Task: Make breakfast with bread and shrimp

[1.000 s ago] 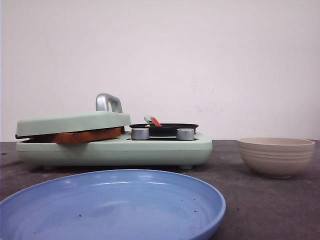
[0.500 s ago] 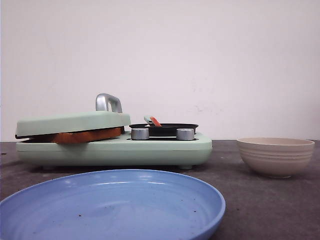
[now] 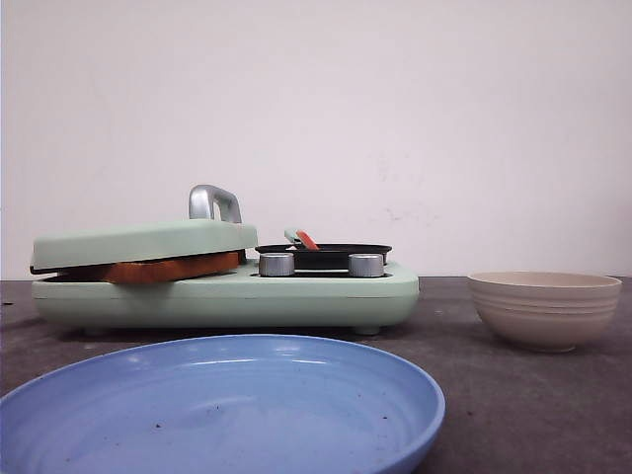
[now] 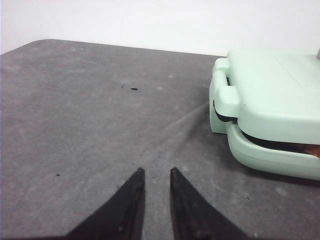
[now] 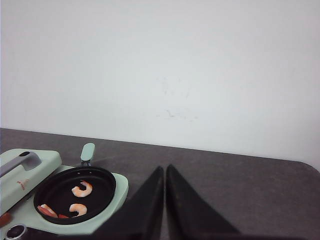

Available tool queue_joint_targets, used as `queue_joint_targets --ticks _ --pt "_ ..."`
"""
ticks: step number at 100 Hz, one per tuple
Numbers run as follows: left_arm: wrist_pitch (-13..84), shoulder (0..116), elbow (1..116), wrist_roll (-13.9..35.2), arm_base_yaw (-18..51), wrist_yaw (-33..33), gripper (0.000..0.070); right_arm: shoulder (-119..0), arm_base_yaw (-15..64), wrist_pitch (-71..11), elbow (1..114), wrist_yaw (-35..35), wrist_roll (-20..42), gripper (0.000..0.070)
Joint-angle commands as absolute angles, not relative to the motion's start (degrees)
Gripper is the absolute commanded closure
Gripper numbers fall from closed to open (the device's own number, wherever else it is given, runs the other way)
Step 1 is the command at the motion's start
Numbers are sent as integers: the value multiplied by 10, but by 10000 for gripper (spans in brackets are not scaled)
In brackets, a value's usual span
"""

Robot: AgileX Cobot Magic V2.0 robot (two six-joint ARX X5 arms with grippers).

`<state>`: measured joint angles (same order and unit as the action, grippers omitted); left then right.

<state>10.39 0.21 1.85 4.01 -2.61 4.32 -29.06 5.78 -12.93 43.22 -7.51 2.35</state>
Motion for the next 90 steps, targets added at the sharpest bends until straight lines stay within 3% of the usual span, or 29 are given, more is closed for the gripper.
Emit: queue_joint_targets --ticks 1,90 --pt "106 2 8 43 -27 43 684 -293 59 -122 439 -75 26 700" --pt "106 2 8 43 -27 43 684 -273 58 -135 439 -75 26 700"
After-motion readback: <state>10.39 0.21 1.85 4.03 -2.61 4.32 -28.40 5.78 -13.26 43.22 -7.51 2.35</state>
